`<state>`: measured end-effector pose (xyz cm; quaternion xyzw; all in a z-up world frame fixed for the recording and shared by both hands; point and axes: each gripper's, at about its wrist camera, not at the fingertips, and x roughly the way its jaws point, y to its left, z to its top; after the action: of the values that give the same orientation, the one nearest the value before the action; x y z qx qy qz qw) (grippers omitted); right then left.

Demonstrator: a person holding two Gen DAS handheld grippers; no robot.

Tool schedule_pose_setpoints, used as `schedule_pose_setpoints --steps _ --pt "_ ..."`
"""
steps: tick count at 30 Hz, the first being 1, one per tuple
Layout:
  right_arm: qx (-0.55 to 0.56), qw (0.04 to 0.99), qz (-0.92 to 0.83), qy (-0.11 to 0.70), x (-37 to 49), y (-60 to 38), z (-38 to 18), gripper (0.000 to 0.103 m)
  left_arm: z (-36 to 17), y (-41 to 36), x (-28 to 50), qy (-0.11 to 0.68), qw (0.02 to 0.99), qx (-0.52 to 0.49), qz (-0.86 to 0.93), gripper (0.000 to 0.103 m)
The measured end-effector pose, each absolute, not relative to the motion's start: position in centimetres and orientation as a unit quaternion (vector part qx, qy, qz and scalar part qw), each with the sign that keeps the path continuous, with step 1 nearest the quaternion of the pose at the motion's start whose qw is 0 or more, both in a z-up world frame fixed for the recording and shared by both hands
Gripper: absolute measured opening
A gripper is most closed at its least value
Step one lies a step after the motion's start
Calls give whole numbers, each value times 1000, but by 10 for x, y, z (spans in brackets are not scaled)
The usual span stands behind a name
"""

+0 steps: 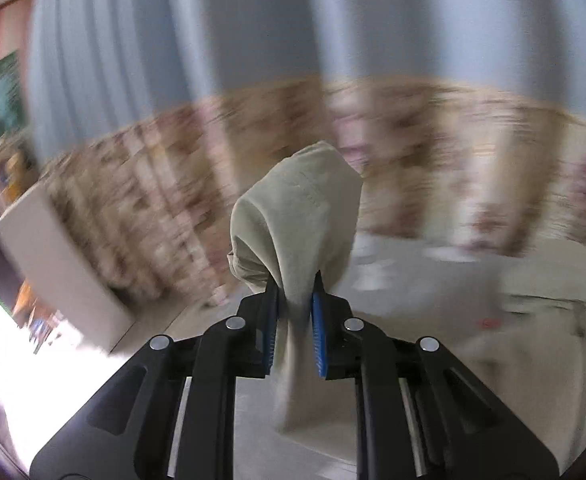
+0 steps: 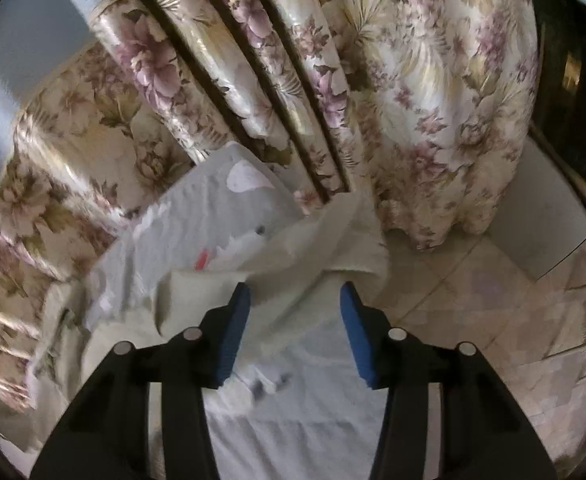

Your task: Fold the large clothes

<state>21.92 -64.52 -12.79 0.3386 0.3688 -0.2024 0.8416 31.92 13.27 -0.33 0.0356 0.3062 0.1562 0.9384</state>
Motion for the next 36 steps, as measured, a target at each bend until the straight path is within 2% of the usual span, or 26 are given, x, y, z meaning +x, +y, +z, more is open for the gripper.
schedule_pose_setpoints --steps 3,7,10,12,17,18,20,22,23,24,25,27,28,32,36 --pt "360 842 -188 355 230 -647 -127 49 4 77 318 319 944 35 79 14" --pt "363 833 -188 373 246 -643 -134 51 -20 -2 319 359 932 47 -7 14" --pt "364 826 -206 377 248 -643 -137 51 -51 -61 314 398 913 48 -77 14" --pt "363 824 -216 378 249 -644 -138 51 -80 -109 308 433 891 64 -122 7" --pt "375 810 -239 382 252 -650 -137 52 -136 -195 285 490 841 121 -194 7" --pt "385 802 -249 382 251 -653 -139 58 -143 -204 280 491 838 141 -192 11" --pt "407 787 -255 387 251 -659 -148 62 -154 -213 272 485 835 183 -185 22" --pt "390 798 -248 387 256 -658 -150 59 -153 -214 264 476 836 203 -183 46" --pt "382 805 -246 382 256 -657 -148 51 -145 -210 259 469 839 204 -188 53" --pt "377 810 -245 376 255 -656 -147 39 -136 -201 256 465 841 201 -190 62" --pt "374 815 -243 370 253 -657 -145 35 -125 -193 251 456 846 198 -190 73" --pt "376 821 -238 358 250 -659 -142 22 -94 -171 242 423 866 194 -185 86" --pt "375 826 -237 348 247 -658 -138 21 -83 -159 239 410 874 190 -180 93" --pt "314 873 -227 297 234 -636 -90 17 -54 -96 245 377 899 187 -118 96" --pt "269 907 -198 255 225 -600 -38 17 -63 -29 275 387 904 177 -32 96"
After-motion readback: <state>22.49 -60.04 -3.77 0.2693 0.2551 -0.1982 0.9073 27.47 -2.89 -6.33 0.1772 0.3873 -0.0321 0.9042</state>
